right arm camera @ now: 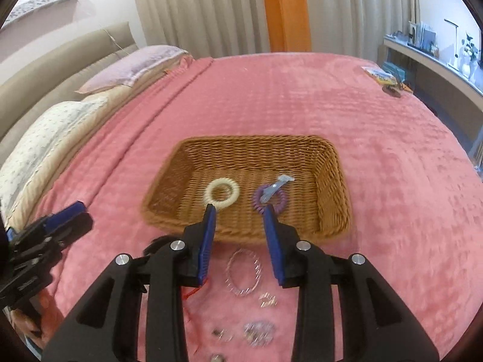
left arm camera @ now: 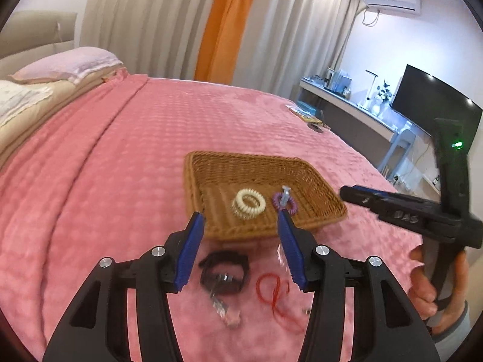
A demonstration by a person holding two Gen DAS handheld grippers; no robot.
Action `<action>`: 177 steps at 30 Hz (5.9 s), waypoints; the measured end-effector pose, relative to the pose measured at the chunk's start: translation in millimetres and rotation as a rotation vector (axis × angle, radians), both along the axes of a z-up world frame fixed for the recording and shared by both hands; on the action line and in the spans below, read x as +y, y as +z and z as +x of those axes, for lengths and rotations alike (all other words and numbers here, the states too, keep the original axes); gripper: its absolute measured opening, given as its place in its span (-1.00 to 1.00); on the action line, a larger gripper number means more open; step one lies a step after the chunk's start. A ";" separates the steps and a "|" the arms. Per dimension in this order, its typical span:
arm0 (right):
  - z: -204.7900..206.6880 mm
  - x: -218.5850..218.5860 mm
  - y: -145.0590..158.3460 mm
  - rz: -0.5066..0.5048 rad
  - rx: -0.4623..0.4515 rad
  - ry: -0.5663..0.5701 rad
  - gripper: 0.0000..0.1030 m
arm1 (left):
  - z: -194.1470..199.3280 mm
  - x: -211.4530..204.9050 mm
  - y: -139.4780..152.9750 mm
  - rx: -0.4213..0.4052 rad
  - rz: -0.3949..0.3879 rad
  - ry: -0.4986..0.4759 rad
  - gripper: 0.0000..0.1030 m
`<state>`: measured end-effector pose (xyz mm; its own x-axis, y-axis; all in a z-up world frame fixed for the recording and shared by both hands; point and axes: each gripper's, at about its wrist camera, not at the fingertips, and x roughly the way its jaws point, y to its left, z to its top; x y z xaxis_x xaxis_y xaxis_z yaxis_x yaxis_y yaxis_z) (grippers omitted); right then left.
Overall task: Organize jewelry
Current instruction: 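Grasp the pink star keychain with left tool while right grasps silver hair clip, then carry keychain and hair clip into the wicker basket and open both tools, then grasp the red cord keychain with left tool while right grasps crystal charm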
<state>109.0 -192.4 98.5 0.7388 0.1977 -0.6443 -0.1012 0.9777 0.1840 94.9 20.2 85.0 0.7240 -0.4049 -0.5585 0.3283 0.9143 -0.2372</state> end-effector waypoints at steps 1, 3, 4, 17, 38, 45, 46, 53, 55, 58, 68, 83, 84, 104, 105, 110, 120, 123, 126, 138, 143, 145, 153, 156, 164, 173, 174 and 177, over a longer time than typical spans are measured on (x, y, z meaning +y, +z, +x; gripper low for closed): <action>-7.5 1.4 1.4 -0.001 -0.009 0.002 -0.42 | -7.9 2.3 -1.4 -0.004 0.005 0.005 -0.05; -27.9 4.2 1.0 -0.002 -0.031 0.007 -0.42 | -20.3 7.1 -4.9 -0.004 0.007 0.008 -0.05; -40.4 5.3 -1.5 -0.003 -0.042 0.009 -0.42 | -26.3 8.1 -6.8 -0.003 0.007 0.008 -0.05; -115.6 14.0 -108.7 0.031 0.120 0.049 -0.42 | -59.3 9.3 -79.0 0.095 0.057 0.013 -0.05; -125.4 36.6 -143.8 0.013 0.123 0.054 -0.36 | -6.7 -30.3 -126.7 0.243 0.226 0.043 -0.05; -119.6 36.2 -144.3 0.037 0.137 0.025 -0.36 | -10.6 -38.4 -126.9 0.207 0.267 0.059 -0.42; -119.4 38.0 -144.1 0.029 0.134 0.019 -0.36 | -11.4 -38.9 -126.8 0.202 0.268 0.060 -0.50; -121.8 51.8 -144.2 -0.070 0.107 0.007 -0.70 | -15.9 -35.4 -125.0 0.184 0.248 0.057 -0.57; -123.3 53.8 -143.8 -0.080 0.102 0.012 -0.70 | -17.6 -32.8 -124.5 0.183 0.234 0.054 -0.58; -125.0 52.8 -143.6 -0.070 0.098 0.022 -0.70 | -23.3 -28.9 -122.5 0.177 0.207 0.042 -0.58; -134.1 46.3 -138.1 -0.018 0.069 0.043 -0.70 | -62.3 -33.3 -106.6 0.054 0.186 -0.029 -0.58; -132.9 18.5 -53.4 0.002 -0.088 0.046 -0.70 | -82.9 -33.2 -36.3 -0.098 0.101 -0.087 -0.58; -128.6 15.7 -45.1 -0.002 -0.105 0.045 -0.70 | -79.2 -34.5 -27.3 -0.115 0.100 -0.088 -0.58; 123.8 -5.4 -31.8 0.135 0.084 0.066 -0.71 | 106.6 -77.3 -19.0 -0.072 0.099 -0.075 -0.58; 132.9 -3.2 -39.1 0.124 0.109 0.059 -0.71 | 113.3 -80.6 -24.1 -0.064 0.123 -0.069 -0.58; 161.1 -1.3 -66.0 0.121 0.201 0.045 -0.71 | 133.7 -80.8 -45.9 0.000 0.120 -0.077 -0.58; 180.1 -4.5 -87.2 0.117 0.292 0.020 -0.70 | 145.3 -68.3 -61.1 0.080 0.076 -0.064 -0.57; 180.4 -9.7 -85.7 0.175 0.307 0.028 -0.56 | 142.7 -66.8 -59.1 0.089 0.052 -0.077 -0.19; 175.6 -13.7 -76.7 0.155 0.281 0.007 -0.34 | 134.6 -63.1 -50.6 0.062 0.032 -0.080 -0.13; 67.0 -21.8 -18.2 0.127 0.094 0.058 -0.34 | 44.1 -35.0 -3.1 -0.039 -0.021 -0.096 -0.13; 2.6 -18.0 -12.4 0.053 0.005 0.078 -0.34 | -1.8 -24.5 -0.7 -0.065 -0.029 -0.083 -0.08; -18.6 -15.8 -18.8 0.007 -0.019 0.071 -0.34 | -16.4 -24.8 -8.1 -0.053 -0.030 -0.083 -0.08; -59.7 -17.7 -73.9 -0.029 -0.004 0.041 -0.34 | -45.6 -43.5 -61.8 0.036 0.032 -0.079 -0.08; -62.6 -18.4 -99.8 -0.019 0.041 0.038 -0.34 | -44.7 -53.8 -83.5 0.075 0.086 -0.070 -0.08; -63.5 -16.4 -131.7 -0.026 0.079 0.041 -0.34 | -41.9 -66.0 -110.0 0.134 0.176 -0.052 -0.08; -59.0 -17.2 -139.1 -0.016 0.102 0.044 -0.34 | -8.9 -83.1 -118.9 0.192 0.187 -0.016 -0.10; -57.1 -16.5 -141.3 -0.016 0.112 0.050 -0.34 | -7.4 -84.1 -120.7 0.192 0.189 -0.014 -0.11; -54.9 -13.8 -143.7 -0.024 0.120 0.054 -0.34 | -8.0 -86.2 -122.9 0.184 0.202 -0.015 -0.40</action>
